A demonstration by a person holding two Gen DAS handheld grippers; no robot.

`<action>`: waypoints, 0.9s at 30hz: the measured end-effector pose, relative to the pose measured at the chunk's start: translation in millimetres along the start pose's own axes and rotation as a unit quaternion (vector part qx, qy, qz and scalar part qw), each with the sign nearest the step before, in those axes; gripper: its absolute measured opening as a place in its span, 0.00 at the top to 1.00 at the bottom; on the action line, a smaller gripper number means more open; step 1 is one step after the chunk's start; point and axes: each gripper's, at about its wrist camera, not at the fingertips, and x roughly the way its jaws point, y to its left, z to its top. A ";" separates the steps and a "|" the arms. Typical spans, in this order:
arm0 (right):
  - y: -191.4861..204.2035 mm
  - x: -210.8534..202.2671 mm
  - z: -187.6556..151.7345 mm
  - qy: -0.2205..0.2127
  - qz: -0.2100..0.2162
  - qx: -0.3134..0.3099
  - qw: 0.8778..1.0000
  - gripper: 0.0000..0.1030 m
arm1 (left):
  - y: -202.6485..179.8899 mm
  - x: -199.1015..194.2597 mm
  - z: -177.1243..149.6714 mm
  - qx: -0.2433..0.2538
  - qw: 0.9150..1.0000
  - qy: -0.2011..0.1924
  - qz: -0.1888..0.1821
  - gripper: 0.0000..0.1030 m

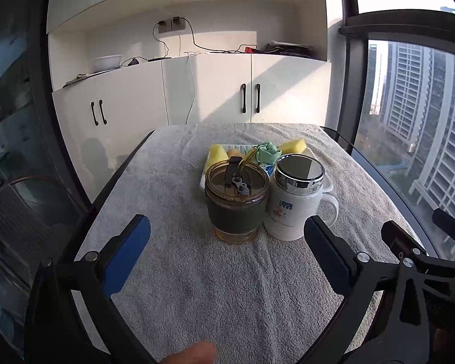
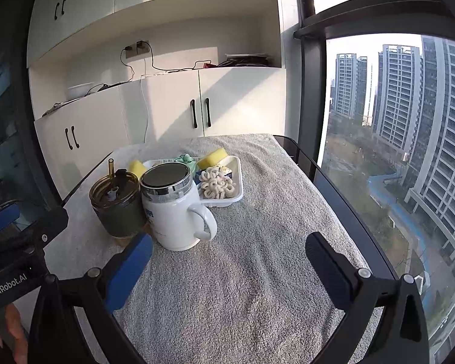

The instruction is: Organize soft objects

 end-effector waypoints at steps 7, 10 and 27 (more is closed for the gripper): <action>-2.5 0.2 0.1 0.000 -0.006 0.004 1.000 0.00 | 1.7 5.9 0.1 -0.011 1.000 0.012 0.004 0.00; -2.7 2.6 -0.6 0.005 -0.008 0.003 1.000 0.00 | 0.0 7.7 -0.2 -0.005 1.000 0.013 0.002 0.00; -3.2 5.3 -0.4 0.008 -0.012 -0.001 1.000 0.00 | -2.5 13.1 0.5 -0.001 1.000 0.015 -0.008 0.00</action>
